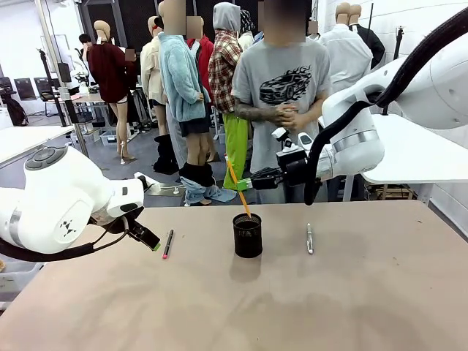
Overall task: Place the pens into the pen holder.
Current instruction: Pick up a writing instrument from the table and place it into the Pen holder.
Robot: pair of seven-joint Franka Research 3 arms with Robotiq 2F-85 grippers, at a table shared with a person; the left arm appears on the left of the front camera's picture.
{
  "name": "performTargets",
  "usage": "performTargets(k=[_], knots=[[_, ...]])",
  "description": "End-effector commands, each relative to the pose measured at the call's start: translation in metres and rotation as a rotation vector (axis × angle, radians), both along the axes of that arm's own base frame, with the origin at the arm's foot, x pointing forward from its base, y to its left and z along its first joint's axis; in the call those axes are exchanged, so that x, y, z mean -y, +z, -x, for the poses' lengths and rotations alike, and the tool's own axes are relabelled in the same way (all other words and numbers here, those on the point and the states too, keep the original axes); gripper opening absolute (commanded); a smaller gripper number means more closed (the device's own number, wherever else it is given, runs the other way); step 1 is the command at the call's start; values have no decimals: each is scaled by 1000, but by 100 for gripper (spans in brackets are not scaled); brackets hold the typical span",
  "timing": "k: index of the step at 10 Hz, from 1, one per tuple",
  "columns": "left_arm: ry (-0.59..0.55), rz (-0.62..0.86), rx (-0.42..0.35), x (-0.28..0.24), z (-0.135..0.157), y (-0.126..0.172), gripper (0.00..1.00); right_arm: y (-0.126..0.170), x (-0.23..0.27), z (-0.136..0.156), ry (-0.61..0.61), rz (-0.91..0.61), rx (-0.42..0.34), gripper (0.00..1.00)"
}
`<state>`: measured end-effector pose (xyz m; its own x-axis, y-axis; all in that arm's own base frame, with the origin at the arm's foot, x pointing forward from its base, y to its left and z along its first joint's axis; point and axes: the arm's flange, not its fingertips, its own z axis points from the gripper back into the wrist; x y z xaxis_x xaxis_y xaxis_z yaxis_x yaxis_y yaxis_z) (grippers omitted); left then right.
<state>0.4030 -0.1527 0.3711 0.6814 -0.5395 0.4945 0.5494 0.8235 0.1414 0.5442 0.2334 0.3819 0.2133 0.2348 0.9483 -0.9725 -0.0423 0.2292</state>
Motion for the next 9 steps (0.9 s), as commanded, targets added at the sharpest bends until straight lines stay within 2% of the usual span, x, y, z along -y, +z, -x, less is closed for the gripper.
performTargets(k=[1,6,9], knots=[[3,3,0,-2,0,0,100,-21,-10,-3,-51,15,14,0],[3,3,0,-2,0,0,100,-44,-14,-18,-100,104,-25,0],[3,3,0,-2,0,0,100,-50,-16,-22,-95,104,-52,0]])
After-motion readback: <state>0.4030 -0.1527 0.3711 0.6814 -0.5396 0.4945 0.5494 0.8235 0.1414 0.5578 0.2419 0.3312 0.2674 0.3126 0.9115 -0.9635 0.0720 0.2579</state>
